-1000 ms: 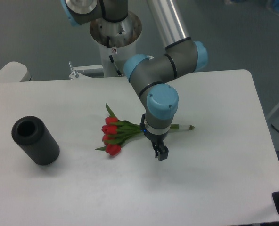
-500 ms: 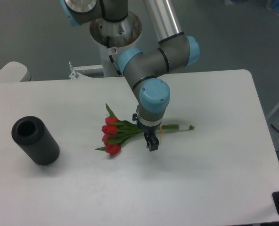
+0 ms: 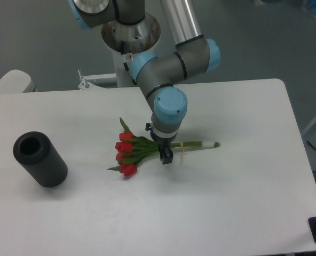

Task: Pick up the flowers from the table
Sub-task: 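Lower the gripper onto the tulip stems and close it around them, then lift the gripped tulip bunch up off the table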

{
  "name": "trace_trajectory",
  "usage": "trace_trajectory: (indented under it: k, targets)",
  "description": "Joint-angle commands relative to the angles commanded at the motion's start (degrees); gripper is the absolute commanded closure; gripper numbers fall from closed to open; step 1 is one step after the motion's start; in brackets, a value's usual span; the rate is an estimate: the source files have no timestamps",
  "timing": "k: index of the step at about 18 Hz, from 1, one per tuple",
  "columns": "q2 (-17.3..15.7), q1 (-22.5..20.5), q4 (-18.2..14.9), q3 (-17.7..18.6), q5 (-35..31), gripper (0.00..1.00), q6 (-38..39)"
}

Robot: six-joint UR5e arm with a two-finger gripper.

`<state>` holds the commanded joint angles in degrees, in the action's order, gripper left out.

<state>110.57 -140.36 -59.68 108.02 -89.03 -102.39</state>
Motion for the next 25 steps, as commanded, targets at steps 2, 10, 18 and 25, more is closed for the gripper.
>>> trace_trajectory:
  k: [2,10,18,25]
  targets:
    - [0.0,0.0,0.44,0.7,0.09,0.0,0.26]
    - [0.7,-0.09,9.05,2.99,0.0,0.23,0.09]
    - [0.53,-0.79,9.14,2.11,0.0,0.69,0.0]
    - [0.18,-1.41,7.3,-1.23,-0.09,0.82,1.05]
